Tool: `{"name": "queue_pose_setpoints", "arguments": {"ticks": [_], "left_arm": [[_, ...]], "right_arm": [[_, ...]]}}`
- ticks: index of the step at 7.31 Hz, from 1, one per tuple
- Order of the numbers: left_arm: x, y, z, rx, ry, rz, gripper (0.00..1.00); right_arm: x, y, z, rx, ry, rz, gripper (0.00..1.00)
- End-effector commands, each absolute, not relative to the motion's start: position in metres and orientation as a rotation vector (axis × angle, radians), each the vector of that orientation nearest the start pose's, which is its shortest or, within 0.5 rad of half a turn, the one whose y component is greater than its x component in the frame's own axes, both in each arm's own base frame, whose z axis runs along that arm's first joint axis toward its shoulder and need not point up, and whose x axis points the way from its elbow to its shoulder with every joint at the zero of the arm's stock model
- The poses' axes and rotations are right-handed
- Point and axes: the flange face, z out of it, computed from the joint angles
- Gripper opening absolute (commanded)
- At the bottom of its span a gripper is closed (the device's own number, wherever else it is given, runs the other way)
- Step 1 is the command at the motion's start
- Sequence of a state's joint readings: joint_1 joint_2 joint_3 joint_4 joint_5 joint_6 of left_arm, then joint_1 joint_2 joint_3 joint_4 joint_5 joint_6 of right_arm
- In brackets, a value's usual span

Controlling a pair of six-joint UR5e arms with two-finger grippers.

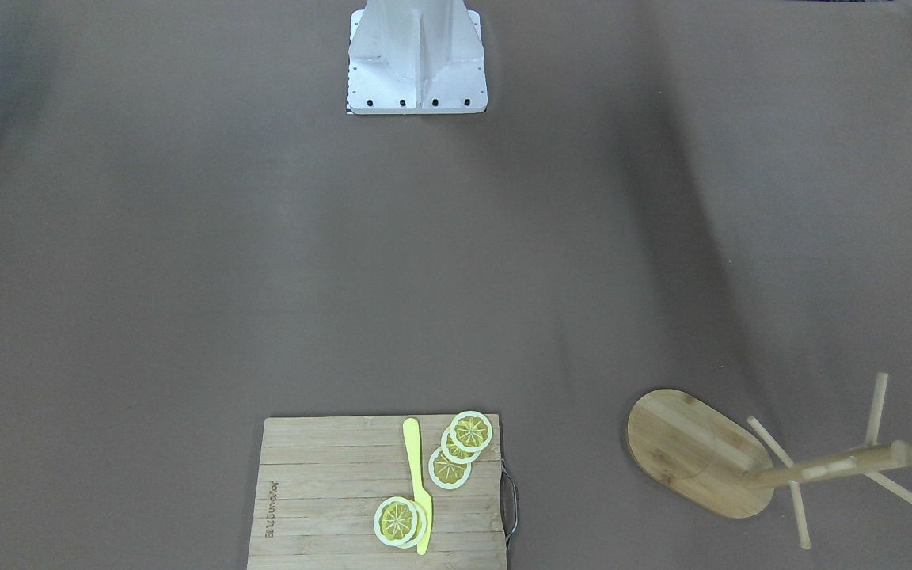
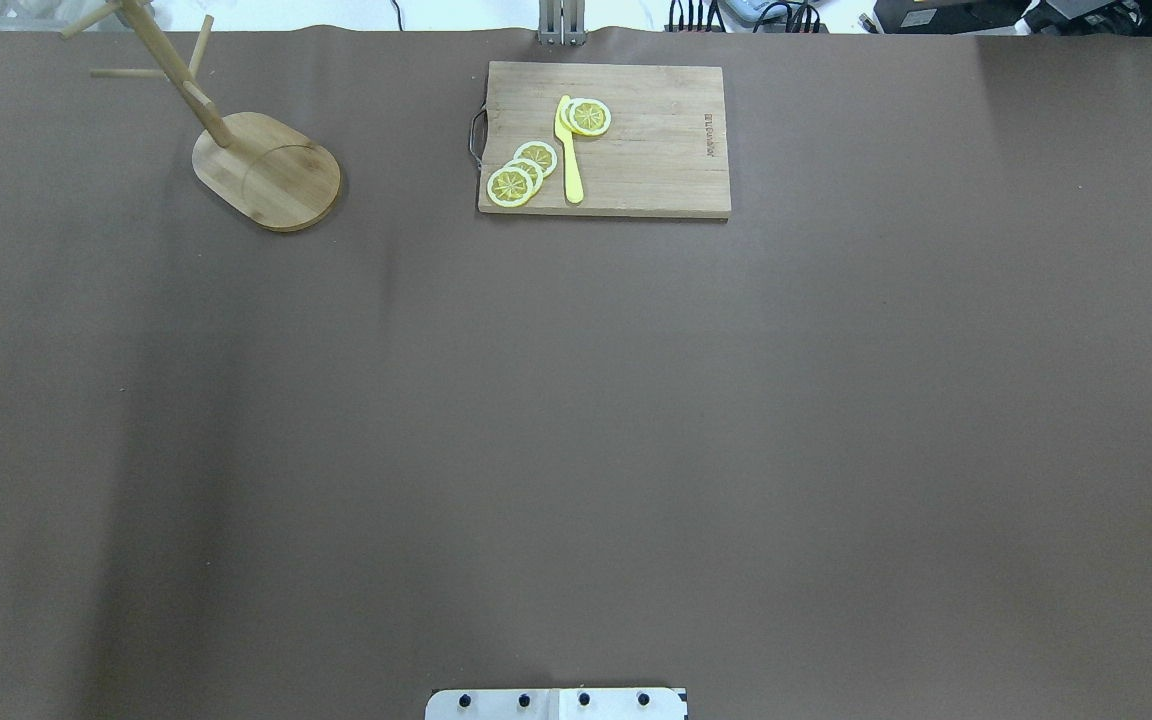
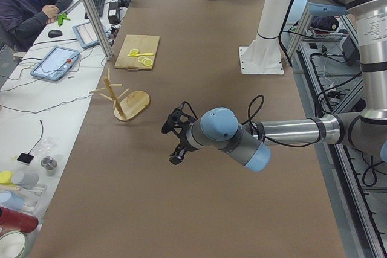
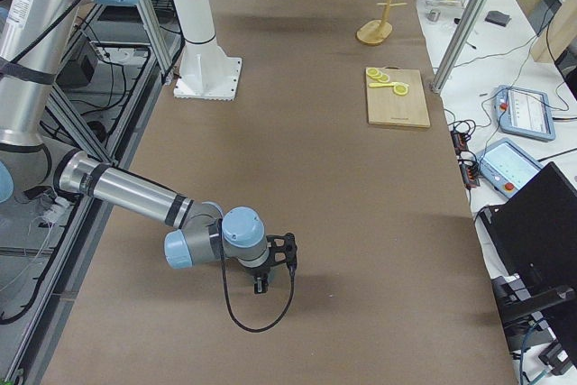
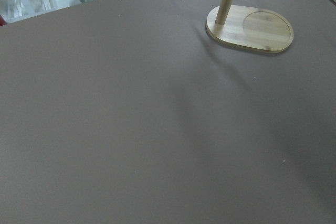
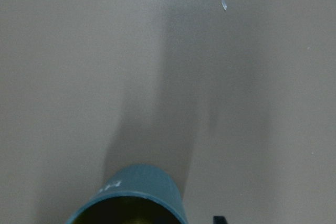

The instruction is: Hang cup on storage rack

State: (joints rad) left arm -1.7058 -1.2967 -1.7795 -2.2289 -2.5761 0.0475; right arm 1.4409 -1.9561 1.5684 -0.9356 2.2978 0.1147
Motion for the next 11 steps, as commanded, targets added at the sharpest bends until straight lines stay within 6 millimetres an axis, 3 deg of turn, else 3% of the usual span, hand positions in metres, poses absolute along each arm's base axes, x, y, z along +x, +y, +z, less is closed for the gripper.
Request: {"name": "queue_pose_setpoints", "arguments": {"ticks": [1, 4, 6, 7, 10, 11], "left_arm": [[-0.101, -0.379, 0.586, 0.626, 0.919, 0.219, 0.99], [-0.101, -0.381, 0.584, 0.632, 0.918, 0.222, 0.99], [-0.102, -0.384, 0.580, 0.637, 0.917, 0.225, 0.99], [-0.101, -0.384, 0.579, 0.638, 0.918, 0.228, 0.99], [-0.101, -0.384, 0.579, 0.637, 0.920, 0.227, 0.99], [-0.102, -0.384, 0.580, 0.635, 0.920, 0.224, 0.99]], "right_arm": [[0.021, -0.340, 0.740, 0.147, -0.786, -0.069, 0.00], [0.015, -0.371, 0.716, 0.168, -0.823, -0.055, 0.00], [0.012, -0.408, 0.687, 0.175, -0.873, -0.030, 0.00], [0.009, -0.431, 0.658, 0.182, -0.899, 0.047, 0.00], [-0.001, -0.446, 0.563, 0.211, -0.982, 0.206, 0.00], [-0.027, -0.448, 0.533, 0.193, -1.010, 0.207, 0.00]]}}
